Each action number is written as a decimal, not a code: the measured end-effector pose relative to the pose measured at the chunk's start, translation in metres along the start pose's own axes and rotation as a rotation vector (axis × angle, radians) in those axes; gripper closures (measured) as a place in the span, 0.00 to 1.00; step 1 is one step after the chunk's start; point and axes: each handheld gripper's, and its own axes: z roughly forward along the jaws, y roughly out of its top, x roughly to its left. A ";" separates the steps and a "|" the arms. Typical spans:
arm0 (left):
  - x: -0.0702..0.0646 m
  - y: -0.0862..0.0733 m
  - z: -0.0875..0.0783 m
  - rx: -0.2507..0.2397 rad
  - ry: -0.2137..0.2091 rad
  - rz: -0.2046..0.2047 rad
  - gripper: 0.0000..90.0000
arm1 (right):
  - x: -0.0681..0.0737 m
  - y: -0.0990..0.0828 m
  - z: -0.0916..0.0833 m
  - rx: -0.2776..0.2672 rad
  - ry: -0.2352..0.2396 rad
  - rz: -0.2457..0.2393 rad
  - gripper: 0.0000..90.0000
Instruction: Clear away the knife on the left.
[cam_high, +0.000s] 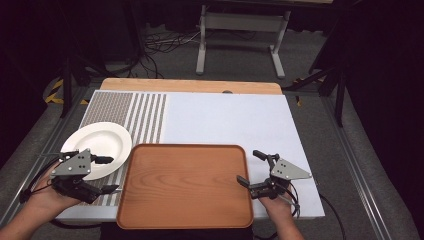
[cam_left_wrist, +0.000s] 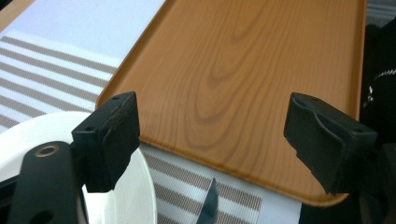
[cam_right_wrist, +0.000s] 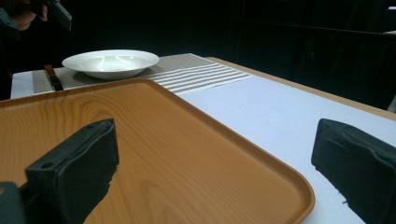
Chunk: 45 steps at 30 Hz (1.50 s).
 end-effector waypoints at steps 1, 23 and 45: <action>0.000 0.000 -0.001 0.010 0.001 0.001 0.22 | 0.000 0.000 0.000 0.000 0.000 -0.001 0.02; 0.004 -0.017 -0.014 0.191 -0.003 0.054 0.28 | 0.000 -0.001 0.001 0.004 0.006 0.007 0.02; 0.008 -0.048 -0.011 0.425 -0.037 0.088 0.40 | -0.002 -0.002 0.001 0.005 0.012 0.023 0.02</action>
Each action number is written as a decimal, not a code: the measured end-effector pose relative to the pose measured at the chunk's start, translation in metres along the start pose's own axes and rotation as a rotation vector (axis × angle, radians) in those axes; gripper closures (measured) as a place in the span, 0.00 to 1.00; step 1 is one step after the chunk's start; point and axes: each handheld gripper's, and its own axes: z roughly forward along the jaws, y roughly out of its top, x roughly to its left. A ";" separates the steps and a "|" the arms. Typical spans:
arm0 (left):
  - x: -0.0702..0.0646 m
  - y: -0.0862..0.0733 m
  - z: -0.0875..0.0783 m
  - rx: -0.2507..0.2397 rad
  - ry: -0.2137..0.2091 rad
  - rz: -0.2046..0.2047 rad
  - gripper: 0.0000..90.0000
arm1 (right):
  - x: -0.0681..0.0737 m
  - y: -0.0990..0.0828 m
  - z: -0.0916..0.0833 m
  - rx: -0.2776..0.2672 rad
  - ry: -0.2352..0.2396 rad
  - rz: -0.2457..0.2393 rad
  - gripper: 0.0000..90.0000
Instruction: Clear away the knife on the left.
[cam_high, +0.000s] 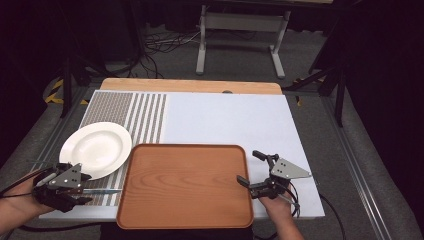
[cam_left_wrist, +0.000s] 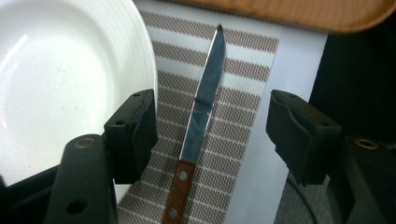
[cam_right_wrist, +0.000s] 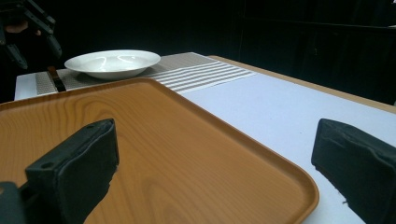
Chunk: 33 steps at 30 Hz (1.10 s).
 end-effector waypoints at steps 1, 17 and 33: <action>0.001 -0.001 0.001 0.013 -0.003 -0.001 0.41 | 0.000 0.000 0.000 0.001 0.001 0.001 0.02; 0.006 -0.015 0.015 0.209 0.022 0.026 0.54 | -0.001 -0.001 0.000 -0.007 0.007 0.017 0.02; 0.020 -0.011 0.027 0.355 -0.008 0.107 0.73 | -0.003 -0.002 0.000 -0.018 0.021 0.034 0.02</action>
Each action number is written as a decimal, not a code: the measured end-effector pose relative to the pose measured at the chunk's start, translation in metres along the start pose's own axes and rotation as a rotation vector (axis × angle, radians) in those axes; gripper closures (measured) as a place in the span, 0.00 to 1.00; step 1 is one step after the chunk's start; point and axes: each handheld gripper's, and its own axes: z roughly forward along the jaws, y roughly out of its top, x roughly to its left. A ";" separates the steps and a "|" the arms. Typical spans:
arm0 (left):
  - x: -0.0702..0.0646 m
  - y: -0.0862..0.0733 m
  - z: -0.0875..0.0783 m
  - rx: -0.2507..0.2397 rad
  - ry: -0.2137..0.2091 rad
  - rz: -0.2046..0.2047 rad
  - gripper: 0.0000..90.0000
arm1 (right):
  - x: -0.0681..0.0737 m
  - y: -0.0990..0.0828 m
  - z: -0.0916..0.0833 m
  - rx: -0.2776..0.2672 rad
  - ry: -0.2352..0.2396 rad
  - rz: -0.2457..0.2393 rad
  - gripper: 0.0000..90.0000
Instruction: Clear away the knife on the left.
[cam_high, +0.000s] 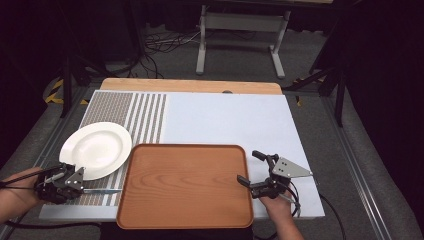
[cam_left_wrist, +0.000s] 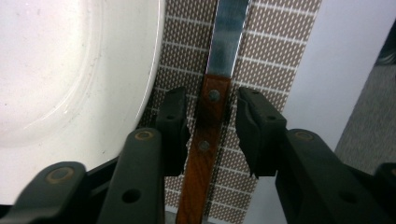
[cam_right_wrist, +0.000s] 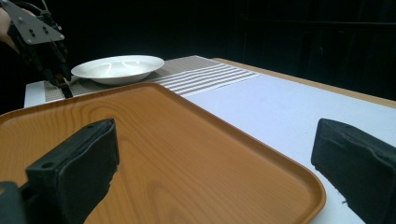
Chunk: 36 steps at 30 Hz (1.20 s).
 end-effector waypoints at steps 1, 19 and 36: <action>0.001 0.001 0.001 0.012 -0.002 0.009 0.74 | 0.000 0.000 0.000 -0.001 0.001 0.000 0.02; -0.001 0.005 0.002 0.051 0.014 0.126 0.86 | 0.000 0.000 -0.001 -0.008 0.006 0.007 0.02; -0.003 0.002 -0.023 0.001 0.020 0.058 0.87 | -0.001 0.000 -0.001 -0.015 0.003 0.015 0.02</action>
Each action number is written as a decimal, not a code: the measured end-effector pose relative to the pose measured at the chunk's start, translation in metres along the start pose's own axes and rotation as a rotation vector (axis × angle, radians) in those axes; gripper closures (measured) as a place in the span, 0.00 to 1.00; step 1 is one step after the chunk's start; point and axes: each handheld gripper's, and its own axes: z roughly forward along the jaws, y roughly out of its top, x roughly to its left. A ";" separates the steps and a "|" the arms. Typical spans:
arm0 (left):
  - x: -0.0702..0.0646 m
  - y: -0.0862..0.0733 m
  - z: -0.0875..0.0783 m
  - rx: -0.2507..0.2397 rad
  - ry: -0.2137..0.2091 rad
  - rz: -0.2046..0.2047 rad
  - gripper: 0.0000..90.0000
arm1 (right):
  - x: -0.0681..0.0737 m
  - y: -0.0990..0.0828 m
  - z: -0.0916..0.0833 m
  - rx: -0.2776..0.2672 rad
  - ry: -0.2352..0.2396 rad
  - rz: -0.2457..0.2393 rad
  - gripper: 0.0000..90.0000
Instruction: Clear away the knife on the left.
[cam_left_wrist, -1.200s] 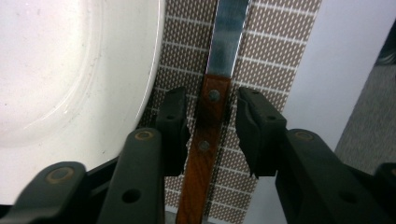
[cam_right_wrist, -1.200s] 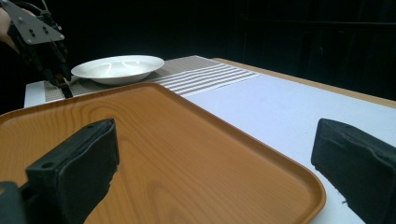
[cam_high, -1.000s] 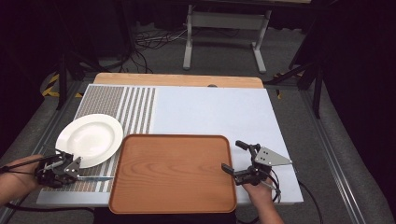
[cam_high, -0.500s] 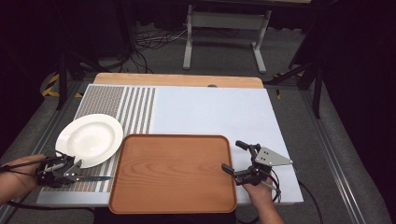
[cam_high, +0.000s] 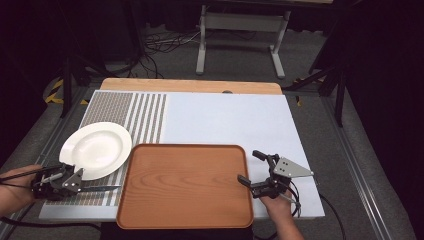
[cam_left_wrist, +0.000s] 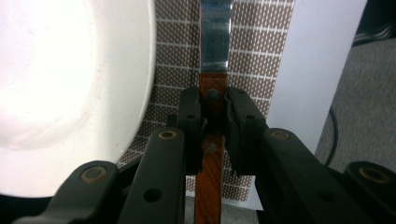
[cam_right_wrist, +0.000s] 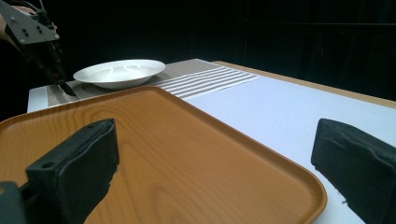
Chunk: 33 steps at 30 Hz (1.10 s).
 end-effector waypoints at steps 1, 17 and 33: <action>0.000 0.000 -0.003 -0.010 0.004 -0.006 0.87 | 0.000 0.000 0.000 -0.001 0.000 0.001 0.02; 0.007 0.015 -0.035 -0.116 -0.033 -0.195 0.87 | 0.000 0.000 -0.001 -0.002 -0.004 0.001 0.02; 0.013 0.031 -0.051 -0.235 -0.111 -0.400 0.87 | 0.000 0.000 0.000 0.001 0.001 -0.006 0.02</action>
